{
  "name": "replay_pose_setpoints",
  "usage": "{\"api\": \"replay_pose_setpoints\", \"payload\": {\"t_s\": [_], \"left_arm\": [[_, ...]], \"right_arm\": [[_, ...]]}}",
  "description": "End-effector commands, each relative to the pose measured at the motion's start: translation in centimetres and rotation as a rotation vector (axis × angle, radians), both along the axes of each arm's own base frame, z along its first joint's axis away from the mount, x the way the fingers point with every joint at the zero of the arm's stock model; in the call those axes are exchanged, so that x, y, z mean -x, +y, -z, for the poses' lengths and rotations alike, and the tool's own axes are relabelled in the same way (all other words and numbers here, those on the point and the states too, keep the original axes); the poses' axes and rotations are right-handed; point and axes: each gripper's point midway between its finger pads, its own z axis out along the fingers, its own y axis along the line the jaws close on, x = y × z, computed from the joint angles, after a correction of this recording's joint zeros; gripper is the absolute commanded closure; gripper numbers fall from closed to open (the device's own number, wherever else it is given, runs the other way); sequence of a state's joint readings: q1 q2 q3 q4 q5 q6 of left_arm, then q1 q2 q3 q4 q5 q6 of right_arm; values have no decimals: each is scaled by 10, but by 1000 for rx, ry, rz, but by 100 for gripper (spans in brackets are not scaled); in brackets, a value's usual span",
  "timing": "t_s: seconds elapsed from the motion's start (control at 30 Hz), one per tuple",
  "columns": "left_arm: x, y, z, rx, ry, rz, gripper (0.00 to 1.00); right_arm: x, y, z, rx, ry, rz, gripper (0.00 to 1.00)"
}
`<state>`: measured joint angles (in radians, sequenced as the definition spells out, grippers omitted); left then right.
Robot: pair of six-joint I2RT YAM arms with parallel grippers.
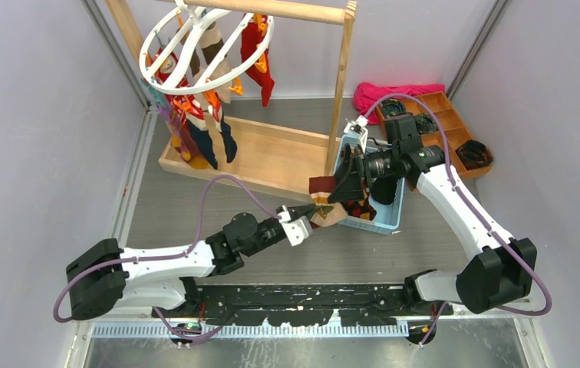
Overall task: Clip the socks to the hanger
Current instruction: Pick up the sock from the bin.
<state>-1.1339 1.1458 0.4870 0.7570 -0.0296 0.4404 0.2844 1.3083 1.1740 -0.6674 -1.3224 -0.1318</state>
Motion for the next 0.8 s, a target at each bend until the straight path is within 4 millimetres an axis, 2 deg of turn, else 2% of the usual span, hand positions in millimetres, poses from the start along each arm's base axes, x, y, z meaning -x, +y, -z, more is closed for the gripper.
{"api": "replay_pose_setpoints", "payload": {"t_s": [0.0, 0.07, 0.1, 0.2, 0.27, 0.3, 0.37, 0.53, 0.6, 0.7, 0.77], "left_arm": [[-2, -2, -27, 26, -87, -19, 100], [0, -3, -25, 19, -82, -11, 100], [1, -3, -25, 18, -79, -9, 100], [4, -4, -21, 22, -52, 1, 100], [5, -3, -18, 30, -26, 1, 99], [6, -2, -16, 38, -7, 4, 98], [12, 0, -9, 46, 50, 25, 90], [41, 12, 10, 101, 279, 116, 50], [52, 20, 14, 144, 383, 134, 37], [67, 32, 16, 208, 491, 172, 27], [70, 40, 12, 253, 516, 175, 23]], "right_arm": [[-2, 9, -6, 10, -41, -10, 21], [-3, 12, -5, 15, -41, -4, 27], [-5, 13, -6, 13, -39, 2, 35], [-5, 15, -10, 1, -36, 1, 75], [-4, 15, -12, -7, -55, -8, 94], [-3, 14, -12, -7, -68, -12, 99], [2, 12, -12, -4, -119, -37, 99], [28, -3, -1, 22, -302, -148, 99], [37, -9, 6, 27, -389, -197, 99], [52, -16, 17, 3, -549, -290, 99], [63, -20, 25, -16, -623, -349, 99]]}}
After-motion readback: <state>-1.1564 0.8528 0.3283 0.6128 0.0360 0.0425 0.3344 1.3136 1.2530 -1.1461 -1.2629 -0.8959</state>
